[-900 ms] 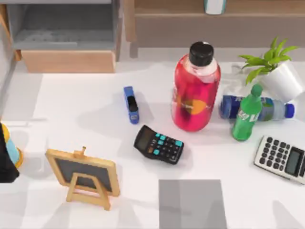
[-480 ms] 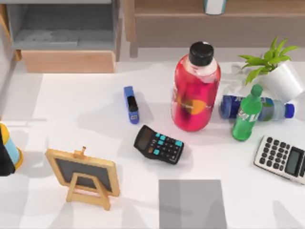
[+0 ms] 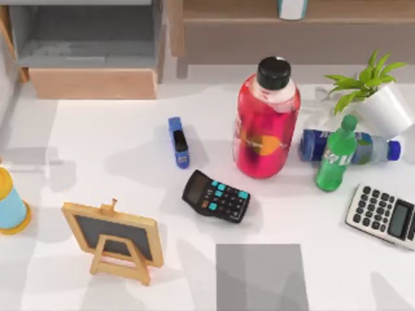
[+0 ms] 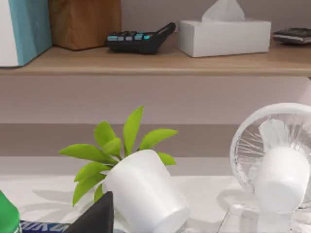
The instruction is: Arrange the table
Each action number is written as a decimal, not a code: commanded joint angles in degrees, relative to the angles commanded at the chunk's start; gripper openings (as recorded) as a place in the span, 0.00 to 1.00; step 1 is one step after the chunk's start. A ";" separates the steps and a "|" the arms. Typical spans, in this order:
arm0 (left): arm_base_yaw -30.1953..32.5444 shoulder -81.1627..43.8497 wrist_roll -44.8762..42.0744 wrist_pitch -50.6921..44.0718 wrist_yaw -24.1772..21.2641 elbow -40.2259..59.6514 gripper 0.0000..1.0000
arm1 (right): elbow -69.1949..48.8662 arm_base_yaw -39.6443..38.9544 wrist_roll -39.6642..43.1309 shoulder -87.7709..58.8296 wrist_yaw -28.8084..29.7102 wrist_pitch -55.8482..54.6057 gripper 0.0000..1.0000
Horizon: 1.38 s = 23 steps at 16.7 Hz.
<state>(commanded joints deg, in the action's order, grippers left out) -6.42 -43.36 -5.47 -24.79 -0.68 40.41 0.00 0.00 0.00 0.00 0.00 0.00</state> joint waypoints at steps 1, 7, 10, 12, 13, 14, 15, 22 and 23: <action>-0.95 -5.62 -0.60 -2.93 0.01 5.38 1.00 | 0.00 0.00 0.00 0.00 0.00 0.00 1.00; -6.64 -40.99 -4.09 -20.79 0.09 39.58 1.00 | 0.00 0.00 0.00 0.00 0.00 0.00 1.00; -9.14 -58.55 -5.47 -29.40 0.09 56.39 1.00 | 0.00 0.00 0.00 0.00 0.00 0.00 1.00; -10.55 -69.63 -6.16 -34.78 0.05 66.94 1.00 | 0.00 0.00 0.00 0.00 0.00 0.00 1.00; -11.16 -74.89 -6.43 -37.33 0.01 71.97 1.00 | 0.00 0.00 0.00 0.00 0.00 0.00 1.00; -11.67 -79.84 -6.65 -39.72 -0.04 76.68 1.00 | 0.00 0.00 0.00 0.00 0.00 0.00 1.00; -12.10 -84.50 -6.83 -41.96 -0.11 81.13 1.00 | 0.00 0.00 0.00 0.00 0.00 0.00 1.00; -12.39 -105.57 -7.46 -52.03 -0.81 101.54 1.00 | 0.00 0.00 0.00 0.00 0.00 0.00 1.00; -12.23 -106.29 -7.50 -52.37 -0.87 102.28 1.00 | 0.00 0.00 0.00 0.00 0.00 0.00 1.00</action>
<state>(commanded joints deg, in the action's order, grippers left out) -18.64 -149.65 -12.97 -77.16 -1.55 142.70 0.00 0.00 0.00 0.00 0.00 0.00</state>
